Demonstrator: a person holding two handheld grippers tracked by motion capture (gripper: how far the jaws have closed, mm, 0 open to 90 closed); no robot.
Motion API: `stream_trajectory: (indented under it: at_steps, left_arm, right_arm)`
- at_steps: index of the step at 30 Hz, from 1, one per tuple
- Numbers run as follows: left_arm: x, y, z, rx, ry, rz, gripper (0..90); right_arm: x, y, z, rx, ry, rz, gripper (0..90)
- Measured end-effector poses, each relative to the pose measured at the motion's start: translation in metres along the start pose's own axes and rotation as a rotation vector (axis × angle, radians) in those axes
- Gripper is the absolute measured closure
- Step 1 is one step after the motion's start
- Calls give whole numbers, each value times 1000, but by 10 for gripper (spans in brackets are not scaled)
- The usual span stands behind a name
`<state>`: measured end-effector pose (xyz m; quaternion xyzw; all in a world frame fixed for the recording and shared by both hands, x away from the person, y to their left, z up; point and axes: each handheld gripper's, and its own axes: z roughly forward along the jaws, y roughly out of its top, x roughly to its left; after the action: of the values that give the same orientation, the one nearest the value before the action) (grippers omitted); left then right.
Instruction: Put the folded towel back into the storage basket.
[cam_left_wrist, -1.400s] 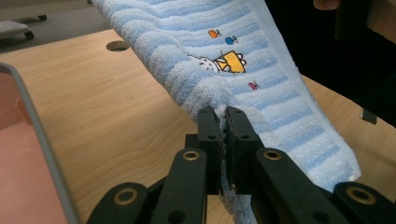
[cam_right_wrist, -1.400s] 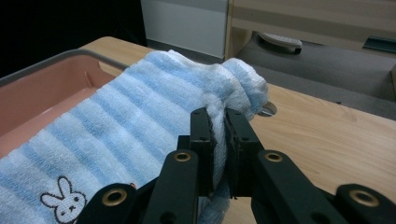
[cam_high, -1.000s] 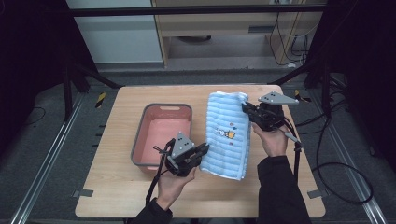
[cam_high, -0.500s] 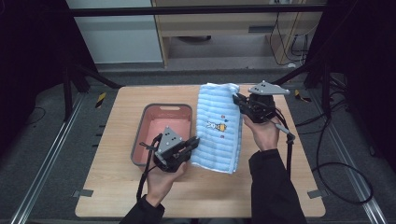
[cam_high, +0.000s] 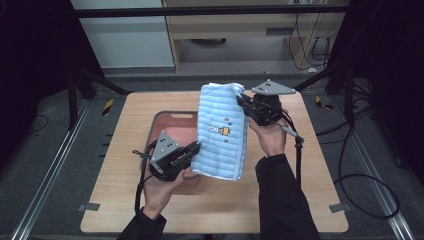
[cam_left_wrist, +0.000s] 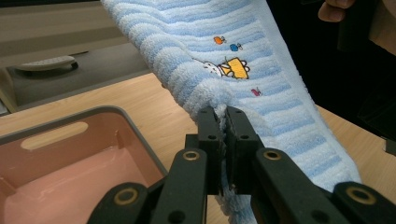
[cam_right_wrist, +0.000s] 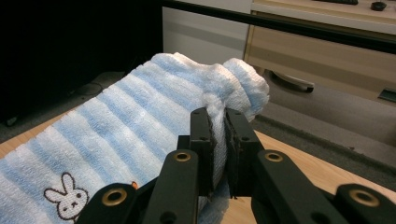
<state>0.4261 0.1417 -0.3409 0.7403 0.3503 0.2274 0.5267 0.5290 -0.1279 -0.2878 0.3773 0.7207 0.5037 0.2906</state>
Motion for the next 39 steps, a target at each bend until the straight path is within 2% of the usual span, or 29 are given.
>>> stream_trajectory:
  at_steps: [3, 8, 20, 28, 39]
  left_arm:
    - [9, -1, -5, -4, 13, -9, 858]
    - [15, -1, -10, -8, 25, -10, 859]
    - [44, -6, -31, -17, 81, -40, 858]
    - [58, -10, -40, -21, 107, -49, 859]
    - [81, -17, -46, -28, 145, -85, 858]
  right_arm:
    - [3, 3, 5, -6, 5, -4, 832]
    - [10, 6, 13, -17, 17, -2, 832]
    - [36, 20, 44, -27, 60, -31, 832]
    - [48, 25, 63, -27, 84, -30, 831]
    - [58, 27, 89, -17, 110, -15, 832]
